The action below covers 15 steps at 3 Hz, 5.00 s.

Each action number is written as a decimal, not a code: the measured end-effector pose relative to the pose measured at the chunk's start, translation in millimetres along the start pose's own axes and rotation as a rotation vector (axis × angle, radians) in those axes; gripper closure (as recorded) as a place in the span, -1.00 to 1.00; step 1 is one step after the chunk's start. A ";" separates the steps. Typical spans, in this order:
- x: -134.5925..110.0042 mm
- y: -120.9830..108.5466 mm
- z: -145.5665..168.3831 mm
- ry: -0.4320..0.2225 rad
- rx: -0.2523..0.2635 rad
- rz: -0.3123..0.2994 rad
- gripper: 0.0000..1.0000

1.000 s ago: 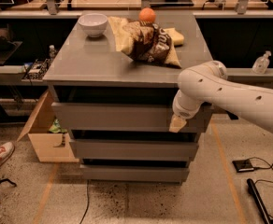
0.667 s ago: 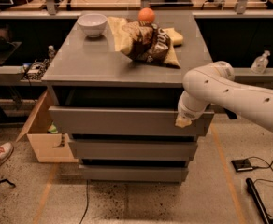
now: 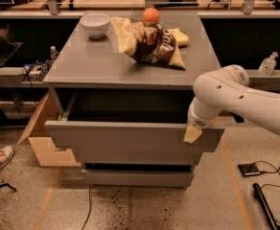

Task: Open top drawer

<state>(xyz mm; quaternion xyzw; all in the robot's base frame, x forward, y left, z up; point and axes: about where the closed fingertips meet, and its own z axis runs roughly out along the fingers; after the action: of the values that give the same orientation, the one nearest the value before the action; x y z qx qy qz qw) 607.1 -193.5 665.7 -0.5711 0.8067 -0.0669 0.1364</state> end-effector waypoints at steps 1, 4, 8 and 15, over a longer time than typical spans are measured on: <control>0.1 0.3 -0.1 0.000 0.000 0.000 1.00; 33.4 44.0 -18.3 0.039 -0.041 0.015 1.00; 56.8 84.2 -30.3 0.044 -0.077 0.010 1.00; 64.8 92.9 -58.4 0.006 -0.041 -0.015 -0.76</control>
Offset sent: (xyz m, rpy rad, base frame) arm -0.1675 -0.0644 0.0321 -0.0101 0.1481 -0.2229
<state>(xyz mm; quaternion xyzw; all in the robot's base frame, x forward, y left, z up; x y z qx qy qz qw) 485.8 -225.7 687.6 -0.5795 0.8041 -0.0530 0.1218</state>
